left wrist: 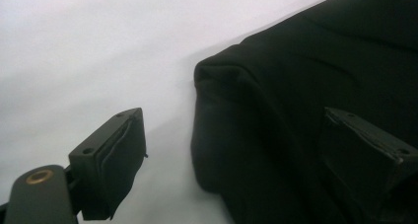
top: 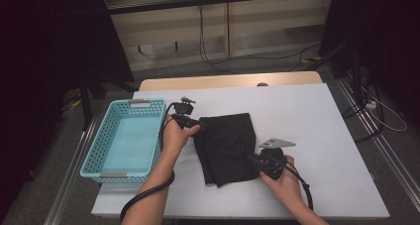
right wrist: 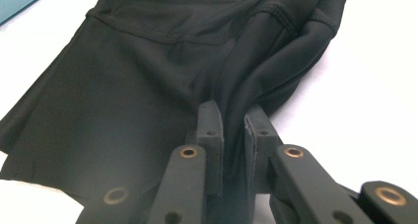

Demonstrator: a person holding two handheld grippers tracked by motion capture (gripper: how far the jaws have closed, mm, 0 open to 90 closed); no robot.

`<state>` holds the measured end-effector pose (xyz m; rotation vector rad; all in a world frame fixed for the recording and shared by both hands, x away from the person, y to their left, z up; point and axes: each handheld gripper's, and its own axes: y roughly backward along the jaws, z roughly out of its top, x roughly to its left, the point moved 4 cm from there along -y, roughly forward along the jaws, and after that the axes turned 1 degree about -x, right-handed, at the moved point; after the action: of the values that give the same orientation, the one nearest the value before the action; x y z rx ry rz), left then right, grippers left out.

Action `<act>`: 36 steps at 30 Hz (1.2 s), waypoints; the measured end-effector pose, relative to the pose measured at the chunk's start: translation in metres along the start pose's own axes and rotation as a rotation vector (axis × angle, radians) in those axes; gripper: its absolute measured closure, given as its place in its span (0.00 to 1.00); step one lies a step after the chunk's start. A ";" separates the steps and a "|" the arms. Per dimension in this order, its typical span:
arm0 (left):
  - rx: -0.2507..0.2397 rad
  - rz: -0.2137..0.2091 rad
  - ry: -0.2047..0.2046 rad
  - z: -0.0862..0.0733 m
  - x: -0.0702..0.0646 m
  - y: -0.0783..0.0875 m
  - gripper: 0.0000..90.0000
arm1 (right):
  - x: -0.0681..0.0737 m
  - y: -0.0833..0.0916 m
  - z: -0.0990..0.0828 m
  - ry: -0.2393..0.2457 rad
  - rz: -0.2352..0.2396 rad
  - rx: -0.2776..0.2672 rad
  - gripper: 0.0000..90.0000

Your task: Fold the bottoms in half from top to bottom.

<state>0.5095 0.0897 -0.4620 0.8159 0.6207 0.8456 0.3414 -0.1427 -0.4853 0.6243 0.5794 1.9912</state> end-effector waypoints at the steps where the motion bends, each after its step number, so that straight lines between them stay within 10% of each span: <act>1: 0.001 -0.006 0.003 0.000 0.000 -0.003 0.13 | 0.000 0.000 0.000 0.001 0.001 -0.001 0.90; 16: 0.058 0.049 -0.008 0.000 -0.005 -0.014 0.41 | 0.002 0.002 -0.001 0.019 0.005 -0.007 0.89; 28: 0.124 -0.012 0.078 0.004 -0.015 -0.014 0.81 | 0.006 0.002 -0.001 0.046 -0.001 -0.005 0.89; 36: 0.169 -0.006 0.095 0.009 -0.019 -0.014 0.87 | 0.007 0.004 0.000 0.053 0.005 -0.010 0.89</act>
<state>0.5118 0.0652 -0.4656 0.9300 0.7860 0.8372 0.3359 -0.1383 -0.4815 0.5686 0.6001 2.0192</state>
